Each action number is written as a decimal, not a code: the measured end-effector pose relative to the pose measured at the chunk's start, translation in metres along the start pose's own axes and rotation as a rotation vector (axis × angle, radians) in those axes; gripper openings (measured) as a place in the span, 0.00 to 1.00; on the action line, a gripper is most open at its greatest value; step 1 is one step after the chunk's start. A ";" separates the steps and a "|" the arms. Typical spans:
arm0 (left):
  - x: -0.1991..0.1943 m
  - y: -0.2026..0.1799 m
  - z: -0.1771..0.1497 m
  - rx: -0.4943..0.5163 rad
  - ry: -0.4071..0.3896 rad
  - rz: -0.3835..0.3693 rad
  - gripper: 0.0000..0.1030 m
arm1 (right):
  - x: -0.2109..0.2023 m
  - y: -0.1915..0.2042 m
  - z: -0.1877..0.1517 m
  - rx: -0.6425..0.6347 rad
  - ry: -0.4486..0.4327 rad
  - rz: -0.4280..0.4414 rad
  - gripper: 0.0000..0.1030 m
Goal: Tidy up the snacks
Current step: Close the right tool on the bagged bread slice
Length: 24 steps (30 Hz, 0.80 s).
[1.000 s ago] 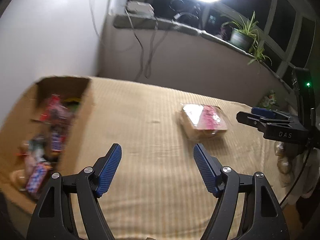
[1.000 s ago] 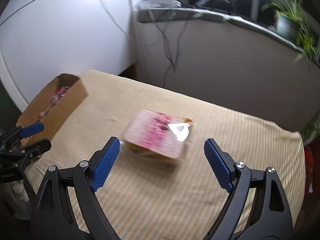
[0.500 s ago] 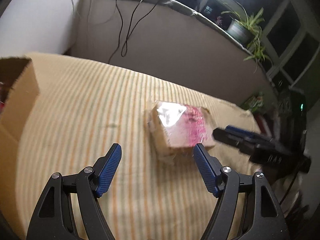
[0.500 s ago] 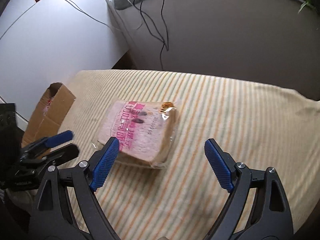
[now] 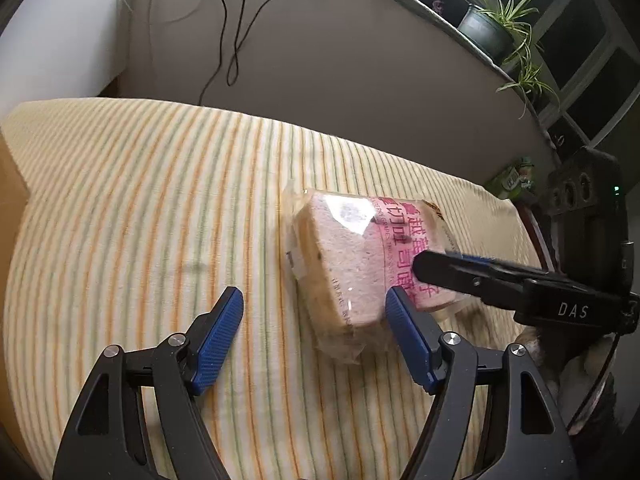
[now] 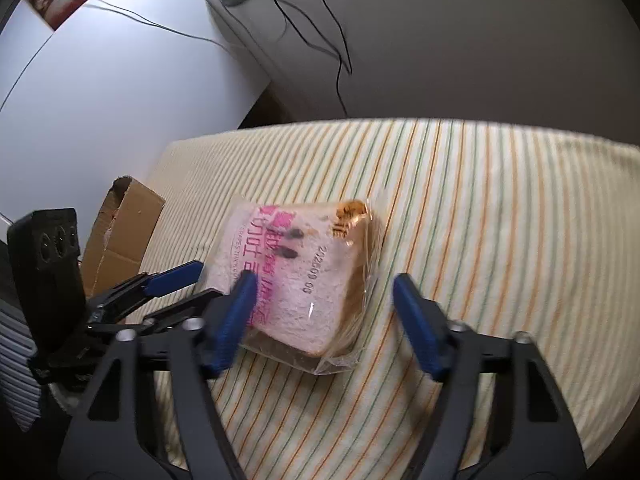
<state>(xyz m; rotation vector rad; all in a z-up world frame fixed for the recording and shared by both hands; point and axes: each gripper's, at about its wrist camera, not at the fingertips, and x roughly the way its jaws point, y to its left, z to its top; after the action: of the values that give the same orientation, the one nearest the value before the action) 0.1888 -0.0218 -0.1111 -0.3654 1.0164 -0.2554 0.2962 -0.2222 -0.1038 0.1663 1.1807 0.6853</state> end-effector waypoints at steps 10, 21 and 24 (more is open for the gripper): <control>0.022 -0.030 -0.003 0.199 0.039 0.068 1.00 | 0.004 -0.003 -0.002 0.019 0.025 0.050 0.58; 0.012 -0.030 0.000 0.128 0.042 -0.006 0.83 | -0.002 -0.005 -0.008 0.015 0.022 0.041 0.55; 0.005 -0.022 0.005 0.081 0.021 -0.052 0.81 | -0.005 -0.007 -0.008 0.018 0.020 0.044 0.54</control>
<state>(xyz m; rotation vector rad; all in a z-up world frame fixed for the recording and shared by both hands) 0.1947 -0.0430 -0.1040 -0.3163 1.0146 -0.3470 0.2904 -0.2321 -0.1064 0.2014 1.2058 0.7163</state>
